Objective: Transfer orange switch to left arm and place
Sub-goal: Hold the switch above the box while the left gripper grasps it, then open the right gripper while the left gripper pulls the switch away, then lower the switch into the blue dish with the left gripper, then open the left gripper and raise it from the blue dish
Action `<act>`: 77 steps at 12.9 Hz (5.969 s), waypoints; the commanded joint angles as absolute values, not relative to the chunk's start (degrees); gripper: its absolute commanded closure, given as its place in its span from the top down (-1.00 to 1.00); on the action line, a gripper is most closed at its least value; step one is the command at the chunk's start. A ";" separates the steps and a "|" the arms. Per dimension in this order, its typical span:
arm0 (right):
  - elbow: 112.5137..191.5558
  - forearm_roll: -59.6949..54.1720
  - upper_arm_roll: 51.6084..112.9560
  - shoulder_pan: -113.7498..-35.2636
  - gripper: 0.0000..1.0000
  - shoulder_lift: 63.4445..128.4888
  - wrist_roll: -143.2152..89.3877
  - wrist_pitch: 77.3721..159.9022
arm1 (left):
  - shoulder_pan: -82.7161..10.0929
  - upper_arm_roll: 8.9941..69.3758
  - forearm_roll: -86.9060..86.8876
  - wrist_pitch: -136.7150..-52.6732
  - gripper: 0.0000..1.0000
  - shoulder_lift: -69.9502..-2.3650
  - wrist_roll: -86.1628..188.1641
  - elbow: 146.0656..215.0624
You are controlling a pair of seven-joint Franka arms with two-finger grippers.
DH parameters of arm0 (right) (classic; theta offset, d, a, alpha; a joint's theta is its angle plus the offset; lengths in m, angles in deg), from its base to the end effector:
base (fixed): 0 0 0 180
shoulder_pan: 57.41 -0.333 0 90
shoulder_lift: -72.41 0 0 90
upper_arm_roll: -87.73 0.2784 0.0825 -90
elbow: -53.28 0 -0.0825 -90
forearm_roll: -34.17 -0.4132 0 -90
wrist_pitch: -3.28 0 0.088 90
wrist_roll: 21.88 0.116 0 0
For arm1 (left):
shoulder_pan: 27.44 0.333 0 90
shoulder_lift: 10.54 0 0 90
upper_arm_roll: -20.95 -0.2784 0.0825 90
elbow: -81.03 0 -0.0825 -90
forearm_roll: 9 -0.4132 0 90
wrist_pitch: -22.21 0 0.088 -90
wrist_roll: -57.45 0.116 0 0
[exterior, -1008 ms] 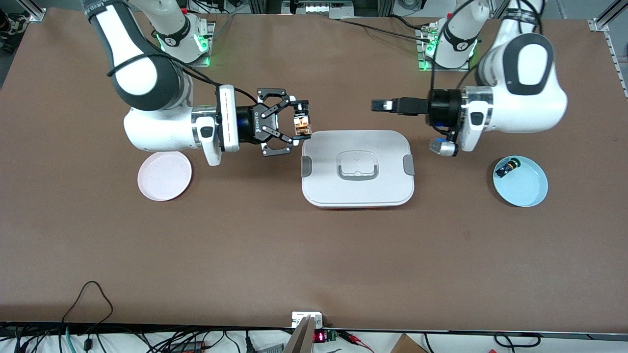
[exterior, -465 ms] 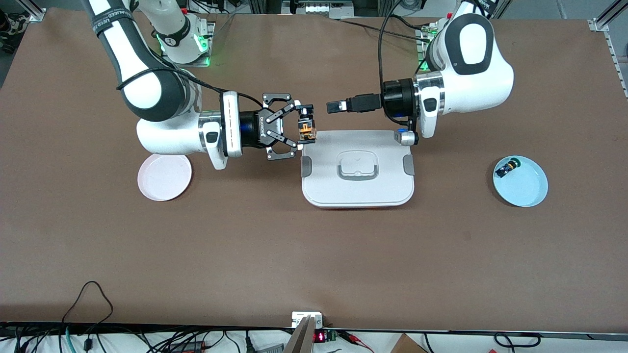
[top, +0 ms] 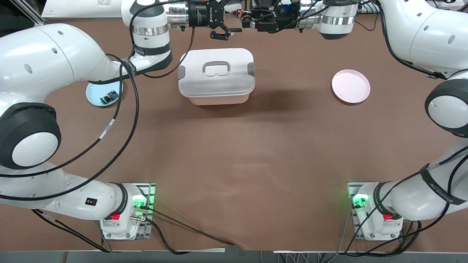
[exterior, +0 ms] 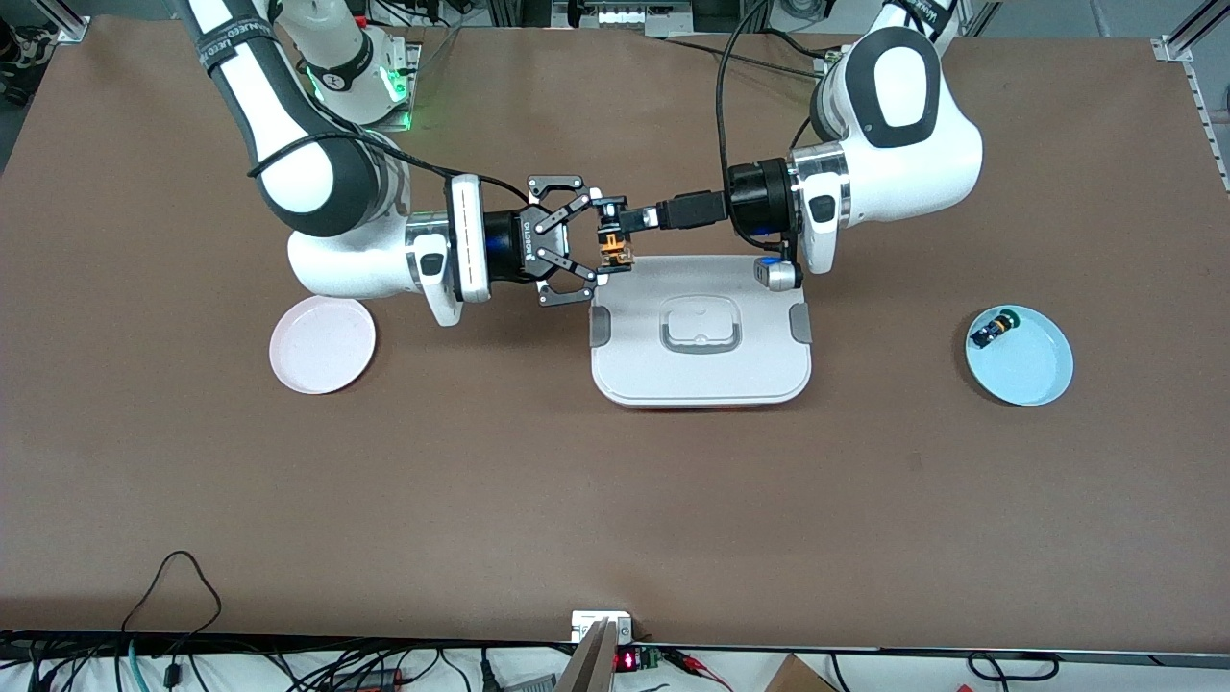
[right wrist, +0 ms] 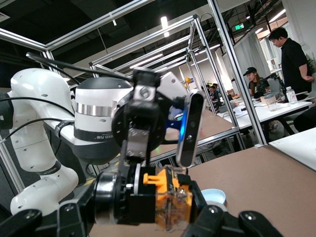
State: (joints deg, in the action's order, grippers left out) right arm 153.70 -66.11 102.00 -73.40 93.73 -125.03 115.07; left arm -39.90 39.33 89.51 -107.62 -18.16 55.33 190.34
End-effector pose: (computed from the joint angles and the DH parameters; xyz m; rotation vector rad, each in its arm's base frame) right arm 0.5634 0.3972 0.3746 -1.2810 -0.9666 -0.8662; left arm 0.5467 -0.3574 0.4301 1.6377 0.5627 -0.2709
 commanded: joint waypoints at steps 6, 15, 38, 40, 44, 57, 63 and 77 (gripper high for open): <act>154.70 -67.87 101.62 -74.02 -0.53 92.98 -125.86 115.60 | -41.76 39.23 91.11 -110.07 0.03 -21.17 59.29 187.73; 154.88 -67.87 101.53 -73.84 1.00 92.54 -125.59 116.57 | -41.32 39.05 90.32 -109.55 -1.00 -19.94 60.18 189.04; 160.24 -54.01 95.30 -71.65 1.00 90.26 -101.19 112.00 | -13.39 26.58 -14.23 -87.29 -1.00 -29.77 62.99 188.96; 160.50 -44.28 93.02 -71.65 1.00 90.34 -92.51 112.00 | -10.84 26.48 -18.91 -90.46 -1.00 -33.02 61.59 188.00; 160.42 -31.25 88.54 -71.56 1.00 90.26 -71.14 111.48 | -6.18 26.13 -20.16 -93.90 -0.99 -41.37 60.53 182.12; 156.56 15.41 80.52 -71.12 1.00 89.82 -31.50 95.66 | -2.21 26.84 -21.04 -100.14 0.40 -48.42 65.18 181.49; 148.74 25.99 80.70 -71.82 1.00 89.82 -24.87 90.91 | -2.21 30.42 -20.60 -95.77 1.00 -43.07 65.71 176.93; 141.34 36.98 82.63 -61.81 1.00 82.98 -24.52 100.05 | -26.73 26.14 -10.50 -68.68 1.00 -11.77 58.94 175.77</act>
State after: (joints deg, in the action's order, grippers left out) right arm 140.79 36.22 80.72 -63.75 87.02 -25.13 100.93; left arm -26.71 29.00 -12.46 -68.64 -13.06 57.89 173.65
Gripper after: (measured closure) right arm 0.000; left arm 0.000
